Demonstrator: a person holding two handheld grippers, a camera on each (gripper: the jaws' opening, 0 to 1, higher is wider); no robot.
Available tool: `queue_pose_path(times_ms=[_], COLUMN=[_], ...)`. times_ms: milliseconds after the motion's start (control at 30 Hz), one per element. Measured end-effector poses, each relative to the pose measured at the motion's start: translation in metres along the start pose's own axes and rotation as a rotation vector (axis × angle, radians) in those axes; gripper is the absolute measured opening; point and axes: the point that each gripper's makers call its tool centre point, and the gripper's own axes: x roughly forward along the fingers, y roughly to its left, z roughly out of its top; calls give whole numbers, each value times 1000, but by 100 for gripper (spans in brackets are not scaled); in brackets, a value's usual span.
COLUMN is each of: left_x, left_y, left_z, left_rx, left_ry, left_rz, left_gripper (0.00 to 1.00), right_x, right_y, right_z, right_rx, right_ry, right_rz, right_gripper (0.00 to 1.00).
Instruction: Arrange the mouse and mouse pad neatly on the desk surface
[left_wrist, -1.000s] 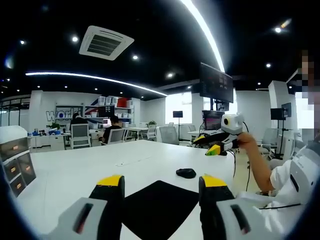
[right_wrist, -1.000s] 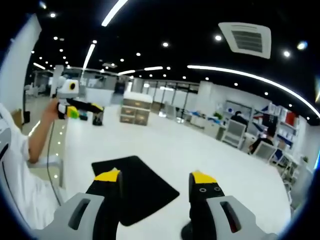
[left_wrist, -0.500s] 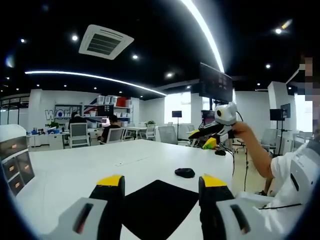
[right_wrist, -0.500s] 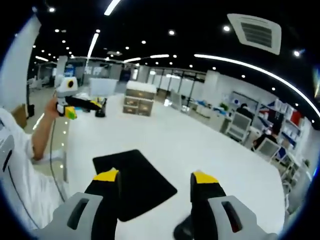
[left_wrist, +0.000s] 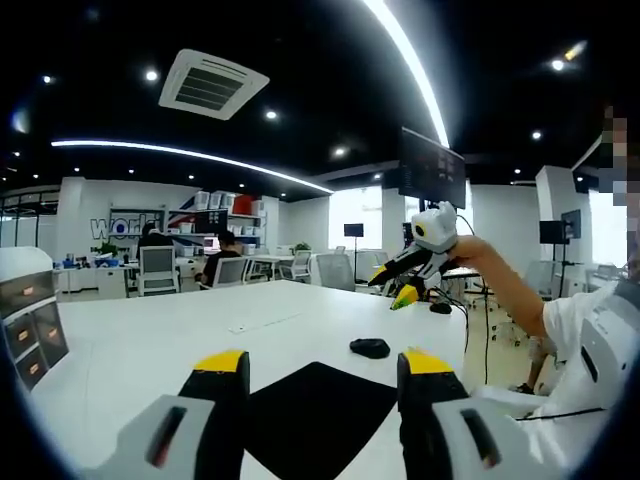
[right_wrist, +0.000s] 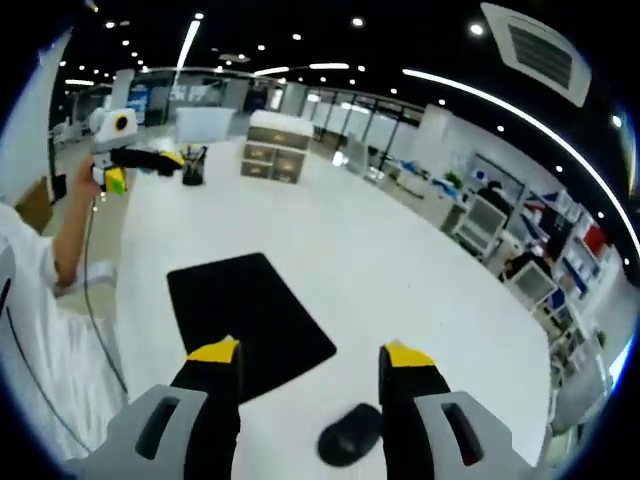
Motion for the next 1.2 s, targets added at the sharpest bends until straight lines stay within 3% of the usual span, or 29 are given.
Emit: queue_pose_path(times_ms=[533,733,800,1100,1200], left_x=[-1,1,1,3,3], left_y=[3,3,2,3,2], left_z=[-4,-6,-6,-10,-10], left_rx=[-3,-4,-4,-10,-10], left_ry=[7,13,11,20,19], left_rz=[7,8,5,2,-1], left_gripper=[60,60,60,59,59], right_x=[28,34,37,48,52], right_y=[-44,-56,-69,-79,-81], right_z=[-61,-72,-77,-110,-115], right_rx=[48,65,55,173,235], right_ry=[319,395,417,538,536], right_rz=[-87,-110,-109,-86,-62], right_gripper=[53,53,53,53,51])
